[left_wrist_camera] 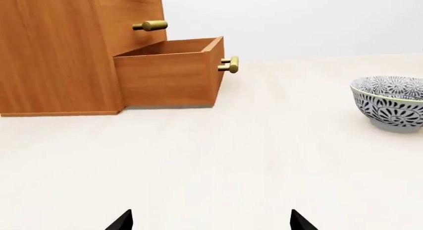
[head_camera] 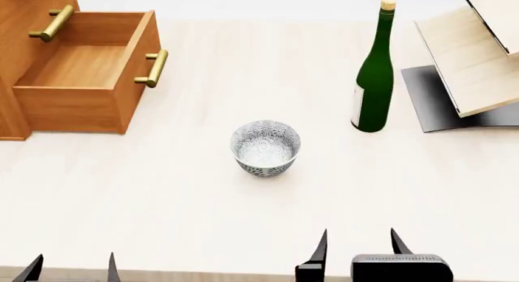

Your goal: Close the bottom drawer of the cabinet.

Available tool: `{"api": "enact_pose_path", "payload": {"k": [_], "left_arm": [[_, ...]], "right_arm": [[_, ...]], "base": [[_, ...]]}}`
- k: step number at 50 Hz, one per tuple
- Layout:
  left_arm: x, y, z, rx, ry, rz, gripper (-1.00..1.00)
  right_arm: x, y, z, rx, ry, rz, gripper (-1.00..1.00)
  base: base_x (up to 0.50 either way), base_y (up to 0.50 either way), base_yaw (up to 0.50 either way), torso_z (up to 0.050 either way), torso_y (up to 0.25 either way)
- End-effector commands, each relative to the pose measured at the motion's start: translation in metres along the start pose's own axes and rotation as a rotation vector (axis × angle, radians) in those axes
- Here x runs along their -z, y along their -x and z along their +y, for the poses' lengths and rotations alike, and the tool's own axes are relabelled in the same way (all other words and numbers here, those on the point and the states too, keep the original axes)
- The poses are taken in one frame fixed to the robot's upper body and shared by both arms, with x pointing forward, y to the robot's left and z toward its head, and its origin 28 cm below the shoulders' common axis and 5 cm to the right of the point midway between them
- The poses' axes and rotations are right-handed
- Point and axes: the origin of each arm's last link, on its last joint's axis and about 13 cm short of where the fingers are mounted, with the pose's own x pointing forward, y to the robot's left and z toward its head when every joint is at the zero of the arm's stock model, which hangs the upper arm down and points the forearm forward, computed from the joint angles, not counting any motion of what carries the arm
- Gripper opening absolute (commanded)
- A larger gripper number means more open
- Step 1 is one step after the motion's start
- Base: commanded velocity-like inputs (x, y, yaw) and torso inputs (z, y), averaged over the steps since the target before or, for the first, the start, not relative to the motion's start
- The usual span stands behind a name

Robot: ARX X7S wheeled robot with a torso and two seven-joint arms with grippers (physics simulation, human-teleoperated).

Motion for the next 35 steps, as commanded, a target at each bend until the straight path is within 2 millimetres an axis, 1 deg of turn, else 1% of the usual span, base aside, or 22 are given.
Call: {"api": "enact_pose_path", "payload": {"k": [1,35], "left_arm": [[-0.0024,0.0071,-0.0003,0.013,0.005,-0.011,1.00],[-0.0011,0.0061,-0.0005,0.008,0.002,-0.009,1.00]], "right_arm": [[-0.0032,0.0092,0.0028,-0.023,-0.048,-0.015,1.00],[-0.0018,0.0074,0.0033,-0.038,-0.057,-0.014,1.00]], "base": [[0.00,0.50,0.00,0.000,0.000],[0.00,0.50,0.00,0.000,0.000]]}}
